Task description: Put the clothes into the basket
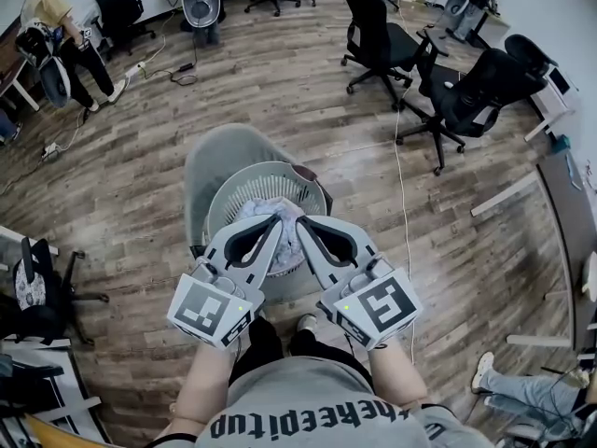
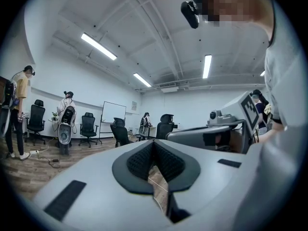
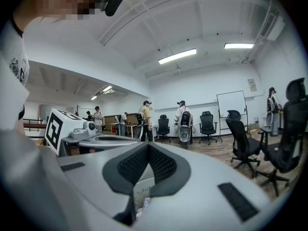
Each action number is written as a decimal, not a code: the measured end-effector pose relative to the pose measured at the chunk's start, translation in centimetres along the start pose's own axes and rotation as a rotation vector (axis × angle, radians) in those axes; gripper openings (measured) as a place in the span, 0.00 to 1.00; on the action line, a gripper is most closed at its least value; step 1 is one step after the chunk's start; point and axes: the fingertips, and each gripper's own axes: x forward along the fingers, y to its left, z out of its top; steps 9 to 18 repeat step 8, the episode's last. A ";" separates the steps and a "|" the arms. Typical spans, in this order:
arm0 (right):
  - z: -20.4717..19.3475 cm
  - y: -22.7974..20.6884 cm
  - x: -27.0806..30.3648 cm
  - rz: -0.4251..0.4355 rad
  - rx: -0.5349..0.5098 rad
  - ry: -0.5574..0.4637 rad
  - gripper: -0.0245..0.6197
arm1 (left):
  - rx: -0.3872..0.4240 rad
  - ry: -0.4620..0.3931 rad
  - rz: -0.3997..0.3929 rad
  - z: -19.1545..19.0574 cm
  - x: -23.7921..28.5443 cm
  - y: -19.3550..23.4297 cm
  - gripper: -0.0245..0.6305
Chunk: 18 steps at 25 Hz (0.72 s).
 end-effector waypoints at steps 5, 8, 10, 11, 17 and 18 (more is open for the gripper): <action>0.0 0.0 -0.1 0.002 0.000 -0.003 0.05 | 0.003 0.001 0.000 0.1 0.0 -0.1 0.06; 0.1 0.2 -0.1 0.002 -0.002 -0.005 0.05 | 0.004 0.001 -0.001 0.1 -0.1 -0.2 0.06; 0.1 0.2 -0.1 0.002 -0.002 -0.005 0.05 | 0.004 0.001 -0.001 0.1 -0.1 -0.2 0.06; 0.1 0.2 -0.1 0.002 -0.002 -0.005 0.05 | 0.004 0.001 -0.001 0.1 -0.1 -0.2 0.06; 0.1 0.2 -0.1 0.002 -0.002 -0.005 0.05 | 0.004 0.001 -0.001 0.1 -0.1 -0.2 0.06; 0.1 0.2 -0.1 0.002 -0.002 -0.005 0.05 | 0.004 0.001 -0.001 0.1 -0.1 -0.2 0.06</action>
